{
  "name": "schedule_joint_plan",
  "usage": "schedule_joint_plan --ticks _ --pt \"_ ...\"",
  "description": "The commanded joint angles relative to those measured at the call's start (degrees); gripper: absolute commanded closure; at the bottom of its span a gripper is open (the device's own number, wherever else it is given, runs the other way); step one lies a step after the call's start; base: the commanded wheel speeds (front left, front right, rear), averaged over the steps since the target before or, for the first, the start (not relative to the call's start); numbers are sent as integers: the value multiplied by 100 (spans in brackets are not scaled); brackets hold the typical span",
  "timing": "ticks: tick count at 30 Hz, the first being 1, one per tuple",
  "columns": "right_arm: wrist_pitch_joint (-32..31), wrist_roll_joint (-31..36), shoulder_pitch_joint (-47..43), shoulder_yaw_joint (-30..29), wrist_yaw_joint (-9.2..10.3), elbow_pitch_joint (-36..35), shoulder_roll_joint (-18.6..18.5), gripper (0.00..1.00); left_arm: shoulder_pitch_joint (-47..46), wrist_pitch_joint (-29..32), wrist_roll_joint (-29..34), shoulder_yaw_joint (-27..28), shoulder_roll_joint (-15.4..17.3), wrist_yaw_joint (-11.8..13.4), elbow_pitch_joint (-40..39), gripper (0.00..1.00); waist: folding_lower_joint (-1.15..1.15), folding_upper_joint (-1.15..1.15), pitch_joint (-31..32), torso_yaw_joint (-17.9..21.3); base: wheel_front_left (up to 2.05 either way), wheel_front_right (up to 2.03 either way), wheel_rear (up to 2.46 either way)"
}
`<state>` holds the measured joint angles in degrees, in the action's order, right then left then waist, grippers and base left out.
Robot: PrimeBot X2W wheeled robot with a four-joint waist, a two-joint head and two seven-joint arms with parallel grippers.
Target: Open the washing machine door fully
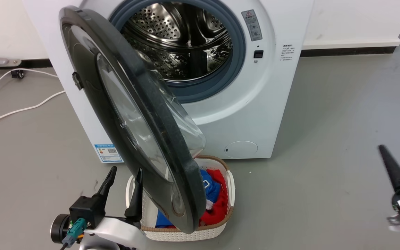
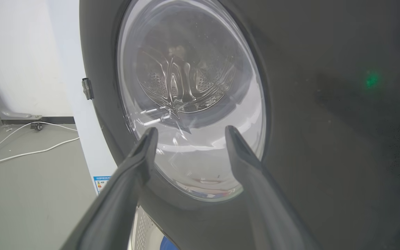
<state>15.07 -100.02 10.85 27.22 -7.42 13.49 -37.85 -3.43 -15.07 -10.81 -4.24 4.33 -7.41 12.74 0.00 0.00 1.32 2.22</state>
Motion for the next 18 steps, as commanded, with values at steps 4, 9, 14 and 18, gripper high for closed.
schedule_joint_plan --ticks 4,9,14,18 --pt "5 2467 -186 -1244 -12 507 570 0 80 -14 -7 4 40 -13 11 0 0 0 49 49 0 0 0" --pt "5 5469 -575 -2695 -7 13 1602 0 54 -14 -5 -32 83 -13 3 0 0 0 88 47 0 0 0" --pt "-371 7722 -1131 -3413 -6 -1000 2521 0 -13 -14 -41 -65 124 -6 24 0 0 0 113 -16 0 0 0" --pt "-824 8832 -1539 -3428 -6 -1658 3056 0 -25 -14 -24 -48 152 -6 20 0 0 0 104 -28 0 0 0"
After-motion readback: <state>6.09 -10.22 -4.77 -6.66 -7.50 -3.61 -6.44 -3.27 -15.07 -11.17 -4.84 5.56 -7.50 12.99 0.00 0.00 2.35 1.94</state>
